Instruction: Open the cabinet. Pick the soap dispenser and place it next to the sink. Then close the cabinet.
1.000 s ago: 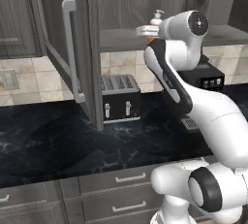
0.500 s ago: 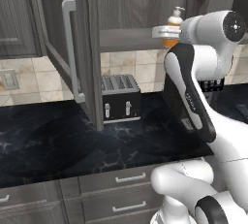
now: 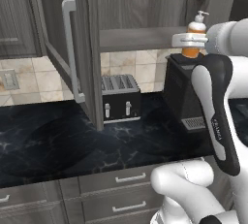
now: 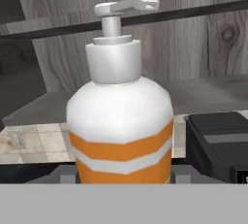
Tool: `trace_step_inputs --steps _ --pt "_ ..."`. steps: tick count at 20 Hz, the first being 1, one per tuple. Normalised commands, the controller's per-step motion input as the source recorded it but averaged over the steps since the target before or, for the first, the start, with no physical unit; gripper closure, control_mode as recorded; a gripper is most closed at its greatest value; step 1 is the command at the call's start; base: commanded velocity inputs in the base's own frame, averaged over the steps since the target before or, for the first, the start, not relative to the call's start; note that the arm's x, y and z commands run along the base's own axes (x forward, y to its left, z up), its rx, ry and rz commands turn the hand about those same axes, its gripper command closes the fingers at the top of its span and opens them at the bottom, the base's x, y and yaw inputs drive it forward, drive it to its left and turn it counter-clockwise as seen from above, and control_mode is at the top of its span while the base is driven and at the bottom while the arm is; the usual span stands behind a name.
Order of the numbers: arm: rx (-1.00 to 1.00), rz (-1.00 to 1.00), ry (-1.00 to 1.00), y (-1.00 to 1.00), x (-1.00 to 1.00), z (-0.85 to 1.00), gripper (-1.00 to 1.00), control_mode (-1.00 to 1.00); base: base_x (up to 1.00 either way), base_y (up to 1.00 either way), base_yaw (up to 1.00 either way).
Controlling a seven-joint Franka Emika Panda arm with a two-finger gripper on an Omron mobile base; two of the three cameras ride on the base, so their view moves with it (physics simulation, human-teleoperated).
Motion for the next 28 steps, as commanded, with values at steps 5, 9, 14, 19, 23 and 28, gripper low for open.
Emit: trace_step_inputs --steps 5,9,14,19,23,28 --pt "0.0 0.0 0.04 0.0 -0.48 -0.15 1.0 -1.0 0.0 0.0 0.0" --pt "0.0 0.0 0.01 0.0 -0.04 0.0 1.0 -1.0 0.0 0.0 0.0" --pt "0.0 0.0 0.0 0.0 0.0 0.0 1.0 -1.0 0.0 0.0 0.0" --pt "0.0 0.0 0.0 0.0 0.0 0.0 1.0 -1.0 0.0 0.0 0.0" --pt "0.0 0.0 0.0 0.0 0.0 0.0 1.0 -1.0 0.0 0.0 0.0" --pt "0.0 0.0 0.0 0.0 0.0 0.0 1.0 -1.0 0.0 0.0 0.0"
